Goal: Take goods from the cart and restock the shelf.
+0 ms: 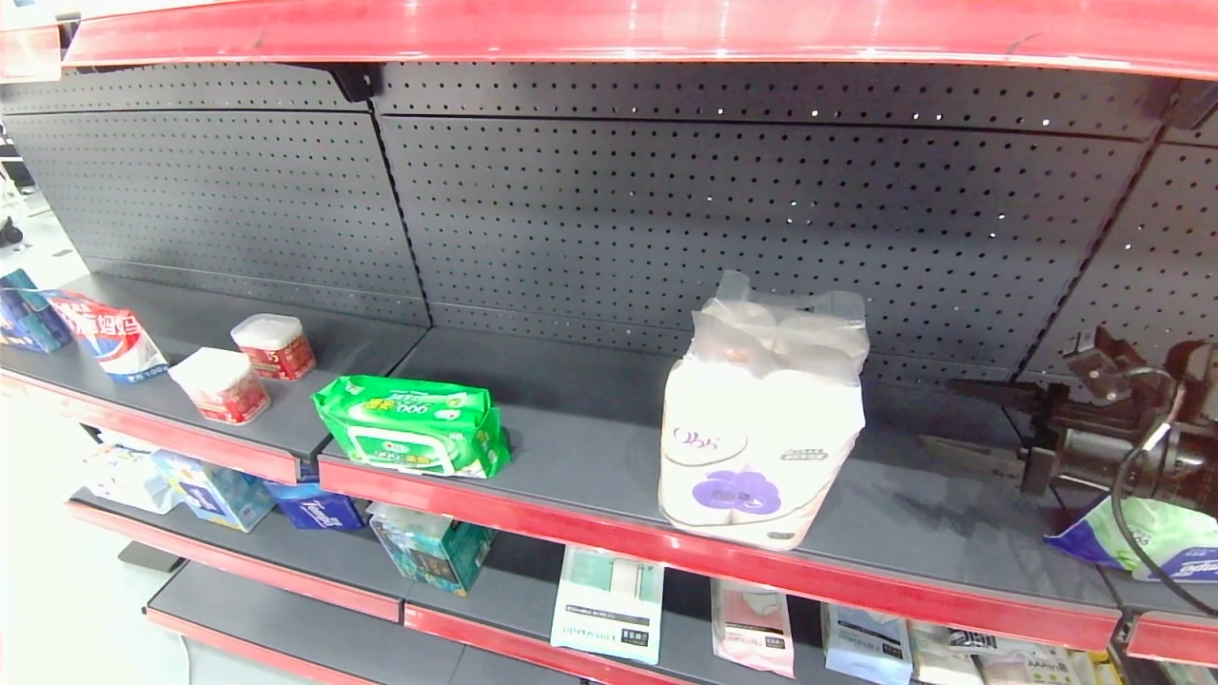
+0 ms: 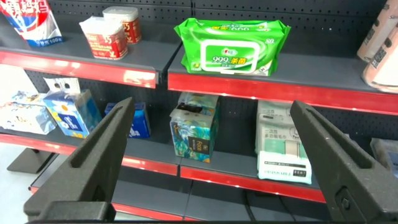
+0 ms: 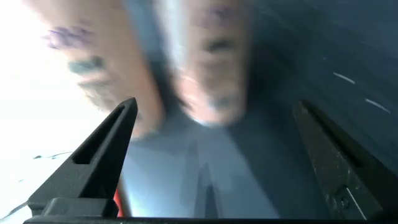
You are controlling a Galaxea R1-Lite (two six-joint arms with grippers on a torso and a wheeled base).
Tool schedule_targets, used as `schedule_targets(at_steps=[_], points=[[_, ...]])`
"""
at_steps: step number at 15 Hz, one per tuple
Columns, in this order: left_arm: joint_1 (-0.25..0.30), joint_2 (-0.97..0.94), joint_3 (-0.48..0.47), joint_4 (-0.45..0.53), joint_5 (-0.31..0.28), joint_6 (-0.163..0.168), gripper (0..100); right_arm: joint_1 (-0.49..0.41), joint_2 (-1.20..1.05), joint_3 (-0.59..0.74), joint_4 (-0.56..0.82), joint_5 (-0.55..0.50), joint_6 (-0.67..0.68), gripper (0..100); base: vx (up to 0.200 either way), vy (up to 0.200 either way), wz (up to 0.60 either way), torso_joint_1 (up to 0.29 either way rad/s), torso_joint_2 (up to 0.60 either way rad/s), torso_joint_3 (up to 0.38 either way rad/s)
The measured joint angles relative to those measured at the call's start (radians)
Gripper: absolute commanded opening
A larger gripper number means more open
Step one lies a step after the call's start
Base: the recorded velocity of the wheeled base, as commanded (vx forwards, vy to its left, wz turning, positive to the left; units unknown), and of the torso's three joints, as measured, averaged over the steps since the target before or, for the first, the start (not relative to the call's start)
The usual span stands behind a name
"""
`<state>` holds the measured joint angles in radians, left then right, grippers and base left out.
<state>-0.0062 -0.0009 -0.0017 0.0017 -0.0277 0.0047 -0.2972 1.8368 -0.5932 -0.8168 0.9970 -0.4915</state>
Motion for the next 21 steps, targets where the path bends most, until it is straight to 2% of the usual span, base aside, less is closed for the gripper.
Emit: schedule_targets(at_steps=[3, 5, 7, 10, 15, 18, 21], points=[[0.000, 0.000, 0.000, 0.000, 0.000, 0.001, 100, -0.046, -0.135, 0.070, 0.005, -0.153, 0.071, 100, 0.000, 0.000, 0.00, 0.000, 0.00, 0.000], [0.000, 0.000, 0.000, 0.000, 0.000, 0.000, 100, -0.063, -0.254, 0.145, 0.006, -0.310, 0.176, 100, 0.000, 0.000, 0.00, 0.000, 0.00, 0.000], [0.000, 0.000, 0.000, 0.000, -0.001, 0.000, 100, -0.069, -0.371, 0.208, 0.007, -0.487, 0.310, 100, 0.000, 0.000, 0.00, 0.000, 0.00, 0.000], [0.000, 0.000, 0.000, 0.000, 0.000, 0.000, 100, -0.047, -0.545, 0.289, 0.032, -0.662, 0.405, 100, 0.000, 0.000, 0.00, 0.000, 0.00, 0.000], [0.000, 0.000, 0.000, 0.000, 0.000, 0.000, 100, -0.016, -0.860, 0.356, 0.257, -0.829, 0.429, 100, 0.000, 0.000, 0.00, 0.000, 0.00, 0.000], [0.000, 0.000, 0.000, 0.000, 0.000, 0.000, 100, 0.058, -1.051, 0.367, 0.418, -0.995, 0.430, 100, 0.000, 0.000, 0.00, 0.000, 0.00, 0.000], [0.000, 0.000, 0.000, 0.000, 0.000, 0.000, 100, 0.095, -1.242, 0.371, 0.613, -1.030, 0.444, 100, 0.000, 0.000, 0.00, 0.000, 0.00, 0.000]])
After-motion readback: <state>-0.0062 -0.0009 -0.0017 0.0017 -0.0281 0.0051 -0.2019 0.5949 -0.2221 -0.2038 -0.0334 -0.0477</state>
